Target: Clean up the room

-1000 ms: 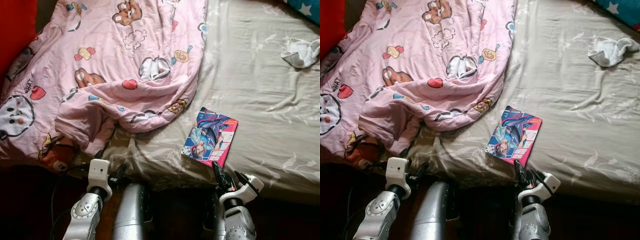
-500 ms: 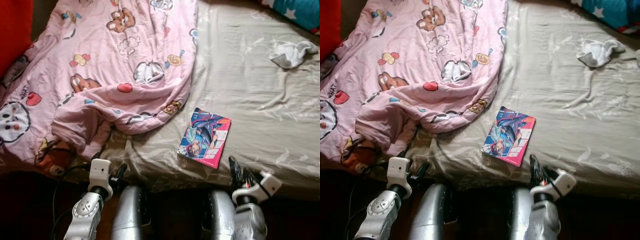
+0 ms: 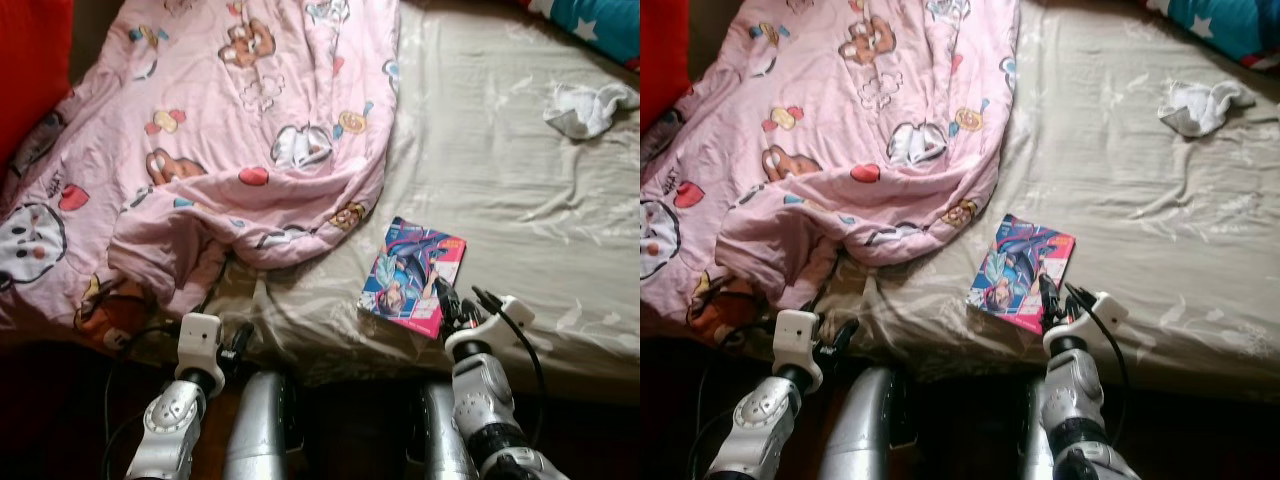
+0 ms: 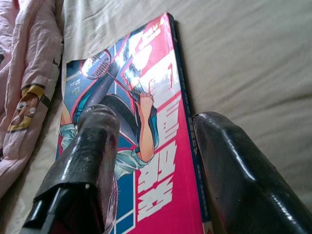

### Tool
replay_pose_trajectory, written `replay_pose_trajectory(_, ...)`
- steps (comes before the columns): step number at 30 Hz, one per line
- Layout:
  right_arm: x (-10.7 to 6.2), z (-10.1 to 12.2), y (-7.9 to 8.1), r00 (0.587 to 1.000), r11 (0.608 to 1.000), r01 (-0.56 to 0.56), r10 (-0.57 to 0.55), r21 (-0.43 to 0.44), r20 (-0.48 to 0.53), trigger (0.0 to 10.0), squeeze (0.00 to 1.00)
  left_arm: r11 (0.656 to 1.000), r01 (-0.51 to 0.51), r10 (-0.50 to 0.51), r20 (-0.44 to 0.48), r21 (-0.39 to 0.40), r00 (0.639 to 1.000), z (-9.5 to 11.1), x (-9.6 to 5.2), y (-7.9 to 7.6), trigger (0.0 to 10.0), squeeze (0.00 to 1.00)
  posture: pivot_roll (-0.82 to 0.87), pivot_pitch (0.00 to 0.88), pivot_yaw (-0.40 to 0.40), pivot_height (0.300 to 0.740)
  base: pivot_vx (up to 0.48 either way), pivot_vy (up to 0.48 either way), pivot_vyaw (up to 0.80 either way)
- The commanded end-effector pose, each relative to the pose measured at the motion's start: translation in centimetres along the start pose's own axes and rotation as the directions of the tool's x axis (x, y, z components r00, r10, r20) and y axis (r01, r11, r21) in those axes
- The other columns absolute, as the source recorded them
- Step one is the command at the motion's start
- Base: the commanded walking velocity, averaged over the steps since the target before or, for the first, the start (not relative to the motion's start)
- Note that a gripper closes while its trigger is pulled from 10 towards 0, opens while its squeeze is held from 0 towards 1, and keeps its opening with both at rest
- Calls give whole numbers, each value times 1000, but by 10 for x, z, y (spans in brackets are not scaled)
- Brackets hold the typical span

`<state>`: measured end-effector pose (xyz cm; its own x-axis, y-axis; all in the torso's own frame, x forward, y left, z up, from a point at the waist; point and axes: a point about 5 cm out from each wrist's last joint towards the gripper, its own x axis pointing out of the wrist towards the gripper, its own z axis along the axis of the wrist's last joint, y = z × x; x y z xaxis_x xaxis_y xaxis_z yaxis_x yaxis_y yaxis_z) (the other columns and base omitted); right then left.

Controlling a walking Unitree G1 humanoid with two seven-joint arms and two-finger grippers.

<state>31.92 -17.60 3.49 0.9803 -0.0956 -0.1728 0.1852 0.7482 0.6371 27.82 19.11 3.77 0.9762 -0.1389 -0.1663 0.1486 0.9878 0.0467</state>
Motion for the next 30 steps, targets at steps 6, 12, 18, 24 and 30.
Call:
replay_pose_trajectory(6, -9, -20, -11, 994, 997, 65, -61, 34, -88, 10000, 0, 999, -2, 4, -53, 36, 999, -13, -12, 9, 10000, 0, 73, 283, 135, 601, 0, 0, 0)
replay_pose_trajectory(12, -12, -24, -15, 991, 995, 86, -81, 41, -107, 10000, 0, 999, -1, 4, -55, 41, 998, -13, -14, 10, 10000, 0, 77, 287, 139, 601, 0, 0, 0)
replay_pose_trajectory(18, -12, -28, -14, 988, 995, 80, -73, 51, -137, 10000, 0, 999, 8, -5, -57, 51, 998, -14, -19, 10, 10000, 0, 87, 308, 150, 601, 0, 0, 0)
replay_pose_trajectory(24, -12, -30, -12, 986, 996, 68, -59, 50, -155, 10000, 0, 998, 10, -6, -60, 62, 998, -15, -25, 12, 10000, 0, 105, 329, 158, 601, 0, 0, 0)
replay_pose_trajectory(30, -13, -33, -11, 983, 997, 62, -53, 47, -175, 10000, 0, 998, 4, 1, -66, 70, 998, -16, -31, 16, 10000, 0, 117, 345, 162, 601, 0, 0, 0)
